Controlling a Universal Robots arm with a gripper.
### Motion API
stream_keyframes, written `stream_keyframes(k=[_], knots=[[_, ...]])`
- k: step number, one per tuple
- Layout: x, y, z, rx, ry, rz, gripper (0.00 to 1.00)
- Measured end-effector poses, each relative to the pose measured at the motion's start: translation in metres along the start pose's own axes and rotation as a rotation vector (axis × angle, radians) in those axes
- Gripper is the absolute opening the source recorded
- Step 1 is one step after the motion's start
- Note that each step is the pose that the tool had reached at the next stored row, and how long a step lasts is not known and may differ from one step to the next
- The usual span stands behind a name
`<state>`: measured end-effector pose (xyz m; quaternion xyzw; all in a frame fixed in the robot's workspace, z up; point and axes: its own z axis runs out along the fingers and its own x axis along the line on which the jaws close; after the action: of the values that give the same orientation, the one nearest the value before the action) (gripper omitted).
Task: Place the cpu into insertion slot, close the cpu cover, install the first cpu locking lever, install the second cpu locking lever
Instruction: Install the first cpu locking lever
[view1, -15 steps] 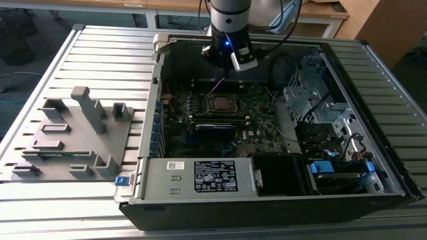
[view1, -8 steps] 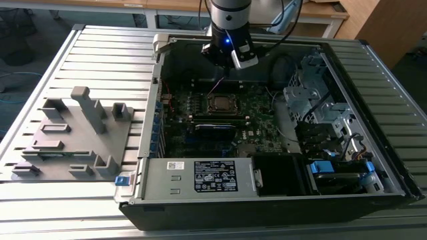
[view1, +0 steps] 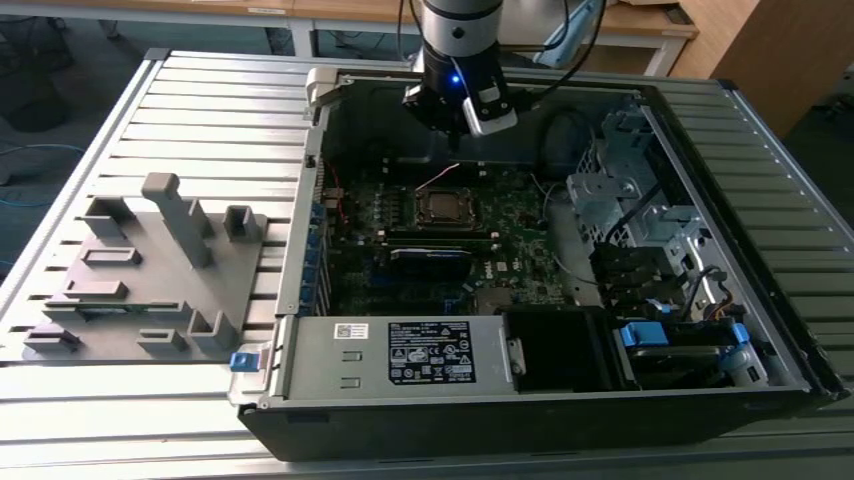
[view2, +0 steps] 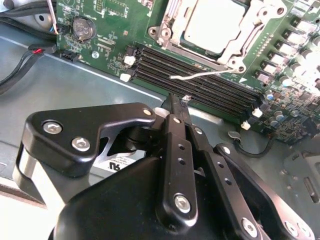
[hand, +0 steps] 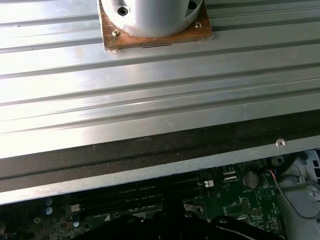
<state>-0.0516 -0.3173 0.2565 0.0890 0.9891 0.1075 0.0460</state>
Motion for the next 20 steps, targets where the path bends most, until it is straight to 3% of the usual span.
stream_keyframes(k=[7, 20], knots=[[0.0026, -0.0022, 0.0051, -0.0024, -0.0116, -0.002, 0.1], [0.0044, -0.0083, 0.016, -0.0023, -0.0127, -0.003, 0.1]])
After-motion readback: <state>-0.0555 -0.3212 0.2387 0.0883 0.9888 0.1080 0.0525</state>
